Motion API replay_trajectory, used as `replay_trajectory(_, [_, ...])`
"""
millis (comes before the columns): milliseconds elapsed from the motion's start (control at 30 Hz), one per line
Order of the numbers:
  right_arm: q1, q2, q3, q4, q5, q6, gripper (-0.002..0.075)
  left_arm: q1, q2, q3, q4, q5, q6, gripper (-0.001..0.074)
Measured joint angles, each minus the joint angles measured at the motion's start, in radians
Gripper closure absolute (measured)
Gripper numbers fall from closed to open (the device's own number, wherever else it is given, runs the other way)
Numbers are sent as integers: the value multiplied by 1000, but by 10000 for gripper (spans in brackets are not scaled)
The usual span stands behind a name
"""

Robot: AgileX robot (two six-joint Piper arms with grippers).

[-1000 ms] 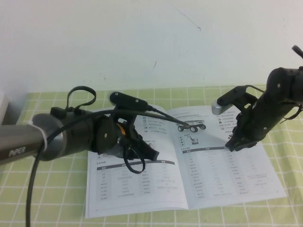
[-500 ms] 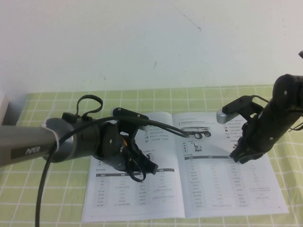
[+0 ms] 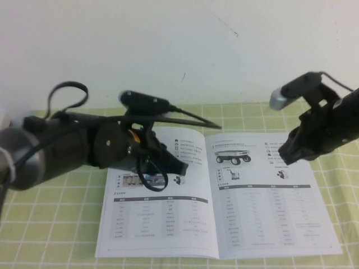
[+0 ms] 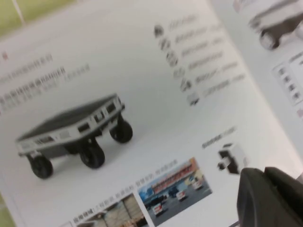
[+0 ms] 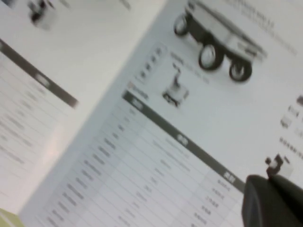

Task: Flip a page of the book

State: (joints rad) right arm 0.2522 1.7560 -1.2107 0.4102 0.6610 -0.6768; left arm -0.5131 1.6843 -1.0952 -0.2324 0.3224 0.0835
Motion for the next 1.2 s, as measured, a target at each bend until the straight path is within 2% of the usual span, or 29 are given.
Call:
replay_trajectory(167, [0,-246,113,228,-84,-168,718,0,-208,23,51,-27,2,738])
replay_trajectory(467, [0,-776,457,612,-239,-487,718,0,-652,229,80,-45,3,738])
replay_trajectory(767, [0,-1128,655,657,-235,-536,718,0,-957,460,158,36,-69,738])
replay_trajectory(1000, [0,-1180,758,657,-115,-536,718,0,-1184,641,232,96,-194,738])
replay_trajectory(1200, [0,-1181,773,657,-38,-536,718,0,-1282,699,255,214,-209,738])
